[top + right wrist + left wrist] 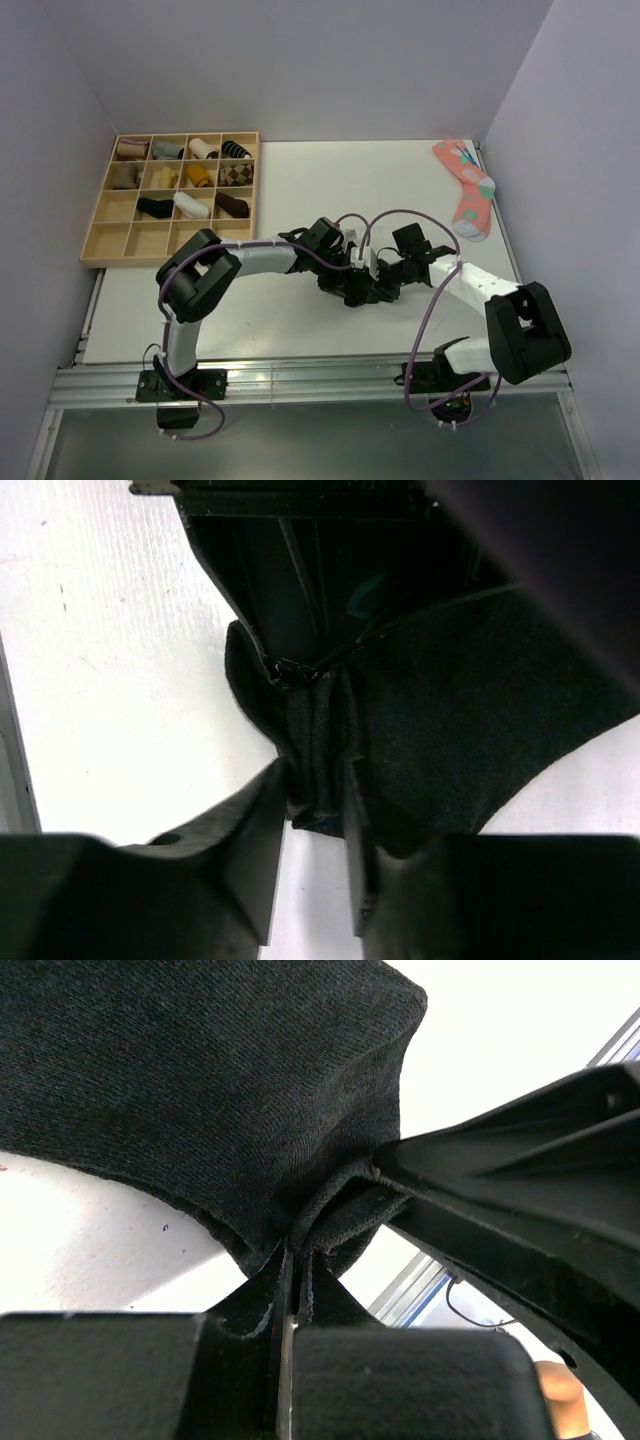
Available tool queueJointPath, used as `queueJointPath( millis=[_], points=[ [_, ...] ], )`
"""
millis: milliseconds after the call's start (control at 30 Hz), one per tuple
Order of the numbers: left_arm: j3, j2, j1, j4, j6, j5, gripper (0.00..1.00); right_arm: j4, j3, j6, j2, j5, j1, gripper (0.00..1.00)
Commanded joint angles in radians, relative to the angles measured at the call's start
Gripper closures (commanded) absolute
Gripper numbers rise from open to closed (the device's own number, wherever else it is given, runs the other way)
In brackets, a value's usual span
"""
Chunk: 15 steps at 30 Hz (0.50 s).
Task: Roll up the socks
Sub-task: Roll the sock at the center of the board.
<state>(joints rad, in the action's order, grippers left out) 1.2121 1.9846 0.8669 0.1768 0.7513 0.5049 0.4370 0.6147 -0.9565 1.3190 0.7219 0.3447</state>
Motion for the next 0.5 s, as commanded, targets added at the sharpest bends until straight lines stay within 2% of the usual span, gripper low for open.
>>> queueJointPath(
  millis=[0,233,333,433,467],
  points=[
    [0.000,-0.006,-0.008,-0.049,0.014,0.026,1.00,0.037,0.002,-0.018,0.016,-0.012,0.011,0.66],
    [-0.025,-0.027,-0.011,-0.091,0.034,0.023,1.00,0.043,0.013,0.019,0.035,-0.010,0.008,0.83],
    [-0.046,-0.044,-0.011,-0.112,0.046,-0.003,0.96,0.062,0.025,0.033,0.042,-0.004,0.004,0.89],
    [-0.091,-0.076,-0.011,-0.158,0.054,-0.035,0.90,0.075,0.036,0.048,0.043,0.001,-0.015,0.90],
    [-0.100,-0.087,-0.011,-0.169,0.056,-0.052,0.85,0.083,0.039,0.051,0.046,0.004,-0.018,0.90]
  ],
)
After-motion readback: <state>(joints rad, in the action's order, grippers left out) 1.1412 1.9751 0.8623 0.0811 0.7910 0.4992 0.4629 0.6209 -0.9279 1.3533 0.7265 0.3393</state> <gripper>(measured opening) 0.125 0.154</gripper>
